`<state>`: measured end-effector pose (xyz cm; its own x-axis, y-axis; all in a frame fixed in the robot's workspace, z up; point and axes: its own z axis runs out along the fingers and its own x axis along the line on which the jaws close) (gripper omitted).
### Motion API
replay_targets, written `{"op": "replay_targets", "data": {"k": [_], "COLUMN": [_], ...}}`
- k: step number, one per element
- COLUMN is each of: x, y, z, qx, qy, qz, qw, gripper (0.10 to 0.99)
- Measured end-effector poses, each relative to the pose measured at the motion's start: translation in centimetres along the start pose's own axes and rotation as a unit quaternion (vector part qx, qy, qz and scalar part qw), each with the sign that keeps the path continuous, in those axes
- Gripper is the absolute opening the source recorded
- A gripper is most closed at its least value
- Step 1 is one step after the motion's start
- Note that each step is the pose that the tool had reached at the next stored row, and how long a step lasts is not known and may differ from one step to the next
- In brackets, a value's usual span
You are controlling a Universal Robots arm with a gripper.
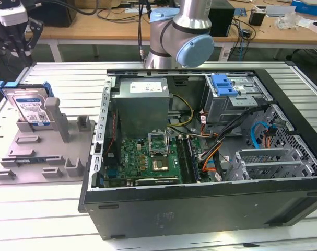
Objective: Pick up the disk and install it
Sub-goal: 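Pick up the disk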
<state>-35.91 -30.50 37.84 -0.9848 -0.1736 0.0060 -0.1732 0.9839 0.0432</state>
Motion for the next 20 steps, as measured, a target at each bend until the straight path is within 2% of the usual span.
{"op": "replay_targets", "data": {"k": [4, 5, 7, 9, 10, 11, 15, 16, 17, 19, 20], "x": [0.0, 0.0, 0.0, 0.01, 0.02, 0.03, 0.06, 0.08, 0.09, 0.12, 0.13], "y": [0.0, 0.0, 0.0, 0.0, 0.0, 0.0, 0.01, 0.01, 0.01, 0.02, 0.02], "z": [0.0, 0.0, 0.0, 0.0, 0.0, 0.0, 0.0, 0.0, 0.0, 0.01, 0.01], "qx": [0.0002, 0.0004, 0.0005, 0.0006, 0.0007, 0.0007, 0.0009, 0.001, 0.001, 0.0011, 0.0011], "qy": [0.0017, 0.0024, 0.0038, 0.0044, 0.0047, 0.0051, 0.0065, 0.0071, 0.0074, 0.0079, 0.008], "qz": [-0.04, -0.055, -0.087, -0.102, -0.109, -0.117, -0.149, -0.163, -0.17, -0.184, -0.187], "qw": [0.9992, 0.9985, 0.9962, 0.9948, 0.994, 0.9931, 0.9889, 0.9866, 0.9853, 0.9829, 0.9823], "gripper": [0.106, 0.106, 0.106, 0.114, 0.169, 0.169, 0.416, 0.478, 0.541, 0.541, 0.541]}}
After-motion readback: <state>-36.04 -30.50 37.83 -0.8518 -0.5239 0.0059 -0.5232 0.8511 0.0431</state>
